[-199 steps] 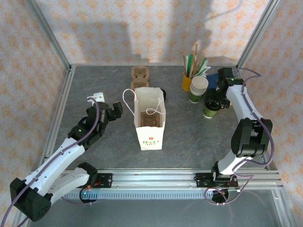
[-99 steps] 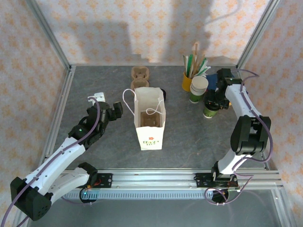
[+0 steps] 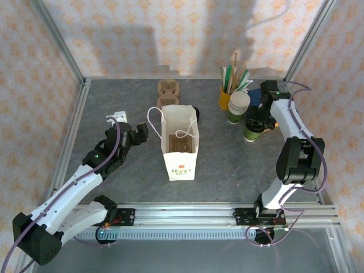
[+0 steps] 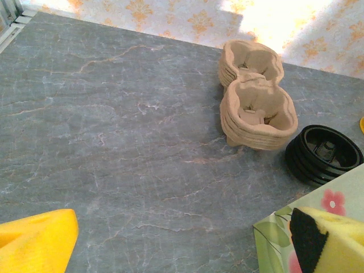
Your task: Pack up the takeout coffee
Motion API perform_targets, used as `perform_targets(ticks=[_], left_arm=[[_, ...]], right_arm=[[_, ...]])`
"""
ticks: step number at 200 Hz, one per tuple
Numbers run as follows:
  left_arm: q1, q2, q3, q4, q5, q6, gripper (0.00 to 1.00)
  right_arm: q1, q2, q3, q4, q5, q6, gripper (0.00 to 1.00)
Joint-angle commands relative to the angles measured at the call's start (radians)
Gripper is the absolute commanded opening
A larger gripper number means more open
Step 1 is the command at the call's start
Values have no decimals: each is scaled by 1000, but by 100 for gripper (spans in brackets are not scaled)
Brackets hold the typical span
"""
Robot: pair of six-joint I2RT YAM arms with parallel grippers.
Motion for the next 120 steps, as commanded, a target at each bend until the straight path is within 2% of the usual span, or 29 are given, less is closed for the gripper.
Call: perform_targets(ticks=[1, 74, 120], left_arm=[[8, 1, 32, -21, 3, 23, 97], [8, 2, 31, -21, 3, 24, 97], [8, 4, 32, -23, -2, 23, 97]], right_arm=[[-3, 16, 34, -47, 27, 12, 79], [-3, 44, 3, -72, -1, 20, 77], [-4, 78, 4, -89, -25, 25, 71]])
